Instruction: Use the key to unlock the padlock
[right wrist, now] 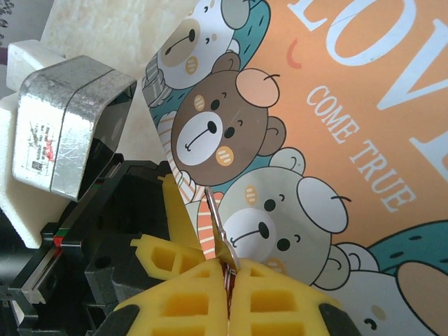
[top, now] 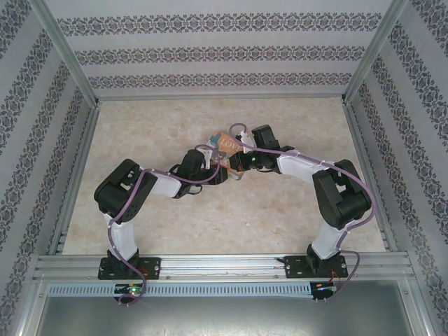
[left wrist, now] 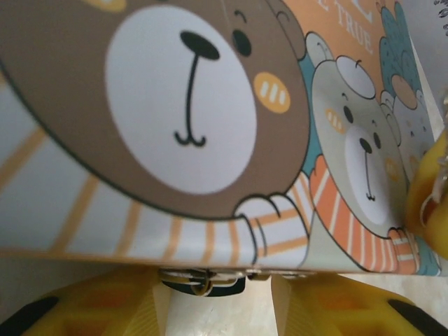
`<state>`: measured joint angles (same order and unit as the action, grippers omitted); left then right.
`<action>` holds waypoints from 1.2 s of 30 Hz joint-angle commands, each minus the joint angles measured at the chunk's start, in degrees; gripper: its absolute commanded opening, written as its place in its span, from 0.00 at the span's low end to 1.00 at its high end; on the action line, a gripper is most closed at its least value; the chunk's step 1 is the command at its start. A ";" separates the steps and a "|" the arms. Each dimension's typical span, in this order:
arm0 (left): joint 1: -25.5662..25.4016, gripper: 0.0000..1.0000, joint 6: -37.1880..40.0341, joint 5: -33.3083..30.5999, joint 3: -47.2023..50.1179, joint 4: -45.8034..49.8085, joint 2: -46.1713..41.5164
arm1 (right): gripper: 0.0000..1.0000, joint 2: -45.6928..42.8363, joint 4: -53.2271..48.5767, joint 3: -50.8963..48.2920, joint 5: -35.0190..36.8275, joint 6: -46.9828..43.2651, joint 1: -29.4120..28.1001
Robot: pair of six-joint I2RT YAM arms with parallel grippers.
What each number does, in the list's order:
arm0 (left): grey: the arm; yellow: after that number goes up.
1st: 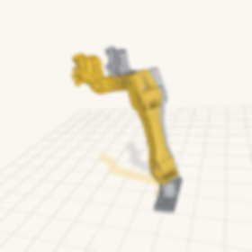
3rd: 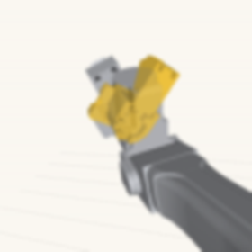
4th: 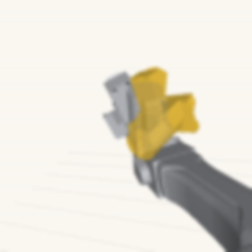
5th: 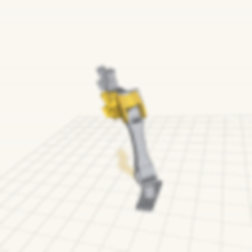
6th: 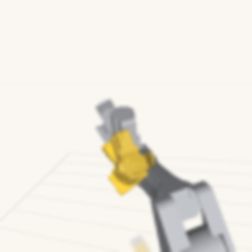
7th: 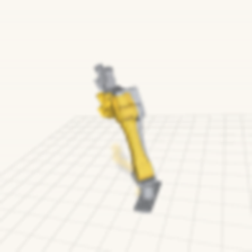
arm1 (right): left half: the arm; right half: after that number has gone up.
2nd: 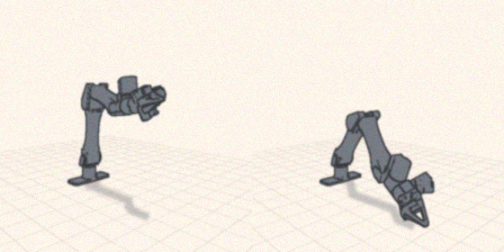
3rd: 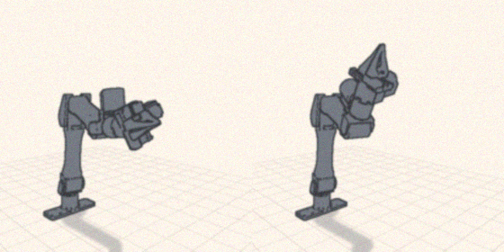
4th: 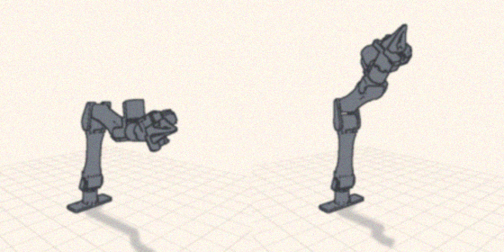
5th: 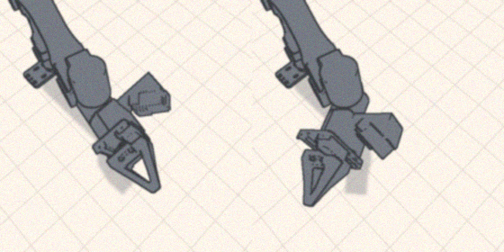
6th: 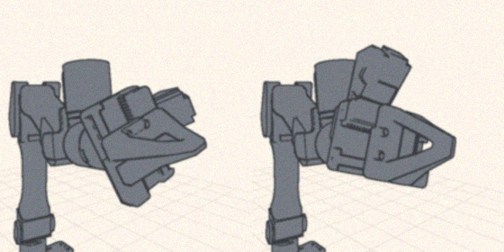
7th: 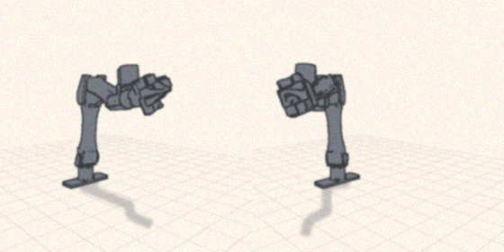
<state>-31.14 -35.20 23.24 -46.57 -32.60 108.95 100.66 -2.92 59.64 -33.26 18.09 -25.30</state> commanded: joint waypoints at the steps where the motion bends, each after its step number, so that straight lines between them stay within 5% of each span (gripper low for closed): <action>1: -0.87 0.39 -1.43 -2.39 -1.94 -0.89 1.47 | 0.00 2.27 -3.24 -0.13 0.38 0.71 -1.50; 9: -0.86 0.28 -2.41 -2.49 -1.63 -1.73 0.83 | 0.00 0.79 -2.31 0.30 -0.40 1.51 -1.60; 21: -0.88 0.26 -5.02 -0.84 0.00 -1.87 -4.05 | 0.00 -7.67 -1.13 1.74 -0.52 0.97 -0.73; 36: -0.86 0.24 -17.03 7.11 -1.90 3.14 -7.45 | 0.00 -26.22 -3.20 -13.01 7.76 -6.64 -2.87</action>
<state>-31.18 -48.36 27.59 -46.68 -29.82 103.96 76.88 -5.04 49.12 -28.64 14.50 -27.05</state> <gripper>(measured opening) 0.244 0.041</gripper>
